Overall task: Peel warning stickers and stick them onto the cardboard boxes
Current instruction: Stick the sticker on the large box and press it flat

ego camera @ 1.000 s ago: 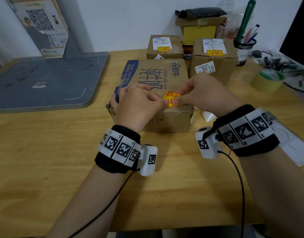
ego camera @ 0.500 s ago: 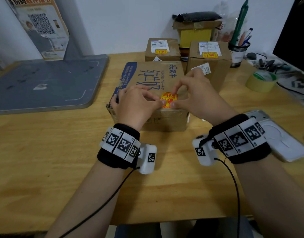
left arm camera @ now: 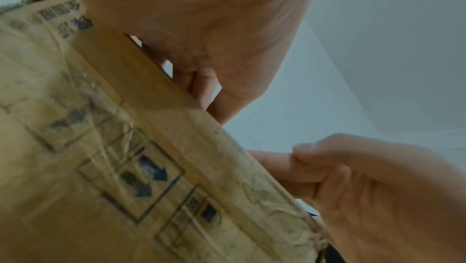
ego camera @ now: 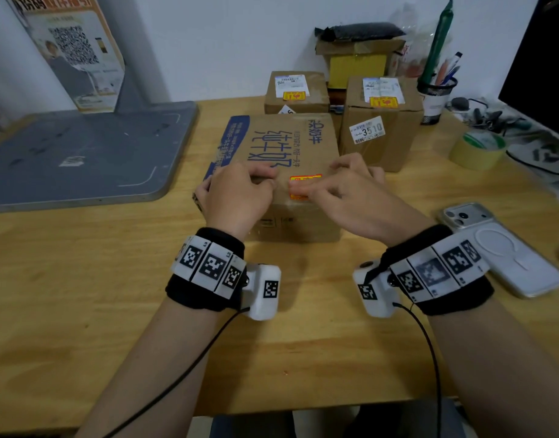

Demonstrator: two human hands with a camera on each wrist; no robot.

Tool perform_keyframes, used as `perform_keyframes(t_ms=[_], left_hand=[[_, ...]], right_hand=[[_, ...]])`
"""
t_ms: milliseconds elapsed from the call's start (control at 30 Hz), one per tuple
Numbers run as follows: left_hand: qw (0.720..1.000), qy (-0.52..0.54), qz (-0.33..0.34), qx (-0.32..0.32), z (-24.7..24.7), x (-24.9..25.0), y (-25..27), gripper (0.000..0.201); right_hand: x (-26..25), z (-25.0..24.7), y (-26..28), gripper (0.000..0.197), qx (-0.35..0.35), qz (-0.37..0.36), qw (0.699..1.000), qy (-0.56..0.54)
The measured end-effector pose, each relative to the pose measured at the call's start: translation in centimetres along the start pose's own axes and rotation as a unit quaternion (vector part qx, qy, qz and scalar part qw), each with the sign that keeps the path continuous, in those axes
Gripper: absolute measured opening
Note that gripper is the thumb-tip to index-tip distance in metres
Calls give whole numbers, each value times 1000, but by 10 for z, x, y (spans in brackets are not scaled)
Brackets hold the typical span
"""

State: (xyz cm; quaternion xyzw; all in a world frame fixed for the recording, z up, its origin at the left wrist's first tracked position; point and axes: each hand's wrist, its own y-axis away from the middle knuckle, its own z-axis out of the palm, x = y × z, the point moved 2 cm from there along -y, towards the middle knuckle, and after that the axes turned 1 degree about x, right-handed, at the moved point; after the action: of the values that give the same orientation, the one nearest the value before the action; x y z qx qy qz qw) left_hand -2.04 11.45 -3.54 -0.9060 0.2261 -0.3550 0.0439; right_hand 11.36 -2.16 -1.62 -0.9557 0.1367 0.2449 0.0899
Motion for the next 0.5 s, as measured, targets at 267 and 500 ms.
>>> perform_keyframes(t_ms=[267, 500], left_hand=[[1000, 6, -15, -19, -2, 1, -1, 10], [999, 9, -19, -36, -4, 2, -1, 10]], right_hand=[[-9, -1, -9, 48, -24, 26, 998, 57], [-13, -3, -2, 48, 2, 24, 997, 70]])
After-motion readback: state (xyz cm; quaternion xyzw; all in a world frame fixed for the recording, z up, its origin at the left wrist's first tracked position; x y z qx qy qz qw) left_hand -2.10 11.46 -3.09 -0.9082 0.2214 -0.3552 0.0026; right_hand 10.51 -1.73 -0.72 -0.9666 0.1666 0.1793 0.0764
